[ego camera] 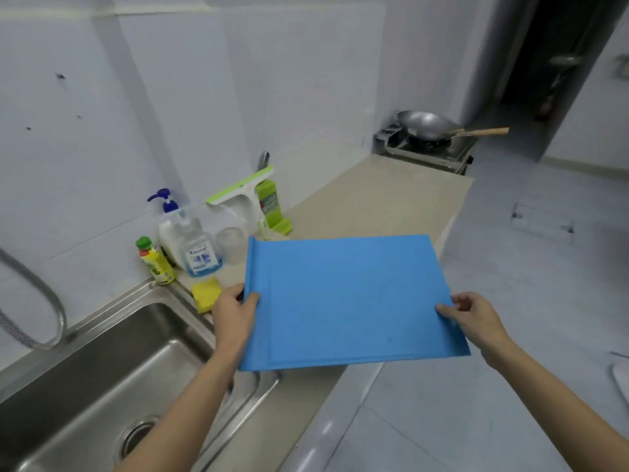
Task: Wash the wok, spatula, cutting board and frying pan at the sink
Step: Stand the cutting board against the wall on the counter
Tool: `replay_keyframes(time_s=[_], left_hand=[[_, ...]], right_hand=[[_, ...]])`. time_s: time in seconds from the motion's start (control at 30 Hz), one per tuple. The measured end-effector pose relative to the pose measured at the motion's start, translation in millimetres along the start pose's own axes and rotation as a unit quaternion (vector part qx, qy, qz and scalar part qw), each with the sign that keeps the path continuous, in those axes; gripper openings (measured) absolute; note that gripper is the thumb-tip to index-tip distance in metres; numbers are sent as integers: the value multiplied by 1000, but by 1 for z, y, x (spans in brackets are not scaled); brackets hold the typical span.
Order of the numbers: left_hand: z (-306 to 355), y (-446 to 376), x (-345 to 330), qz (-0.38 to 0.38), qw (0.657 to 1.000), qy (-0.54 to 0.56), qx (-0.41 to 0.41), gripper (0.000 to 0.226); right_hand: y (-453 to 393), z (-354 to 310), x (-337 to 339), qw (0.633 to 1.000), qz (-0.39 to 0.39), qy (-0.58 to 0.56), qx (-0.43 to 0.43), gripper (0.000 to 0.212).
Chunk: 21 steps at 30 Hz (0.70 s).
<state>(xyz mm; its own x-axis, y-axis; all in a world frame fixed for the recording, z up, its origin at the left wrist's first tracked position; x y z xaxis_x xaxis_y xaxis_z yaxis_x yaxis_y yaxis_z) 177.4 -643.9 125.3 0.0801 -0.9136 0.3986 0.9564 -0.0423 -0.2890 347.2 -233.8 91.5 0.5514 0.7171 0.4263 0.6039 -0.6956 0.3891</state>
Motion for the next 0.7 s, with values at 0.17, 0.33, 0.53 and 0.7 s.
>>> replay_keyframes(time_s=[0.17, 0.33, 0.53, 0.7], left_hand=[[42, -30, -82, -34, 999, 9, -9, 9], [61, -53, -135, -56, 998, -9, 0, 9], [67, -106, -211, -61, 998, -7, 6, 18], [74, -177, -285, -53, 998, 12, 11, 32]], right_hand=[[-52, -6, 61, 1000, -1, -11, 16, 34], [-101, 1, 87, 1000, 4, -11, -6, 36], [-181, -20, 100, 999, -2, 21, -26, 35], [-267, -74, 123, 999, 0, 52, -7, 33]])
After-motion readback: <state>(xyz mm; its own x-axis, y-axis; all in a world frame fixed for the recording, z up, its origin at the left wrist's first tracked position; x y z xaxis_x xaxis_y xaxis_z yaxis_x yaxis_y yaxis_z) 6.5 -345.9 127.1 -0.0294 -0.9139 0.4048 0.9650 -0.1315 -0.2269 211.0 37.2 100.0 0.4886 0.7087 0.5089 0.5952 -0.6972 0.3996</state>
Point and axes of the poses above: each hand's wrist, its own y-axis away from the middle knuckle, its own x-axis out of the back of the hand, z = x × y, the point moved 8 cm from there along -y, towards the middle knuckle, and after that the axes turned 12 degrees about -x, right-handed, at the moved point
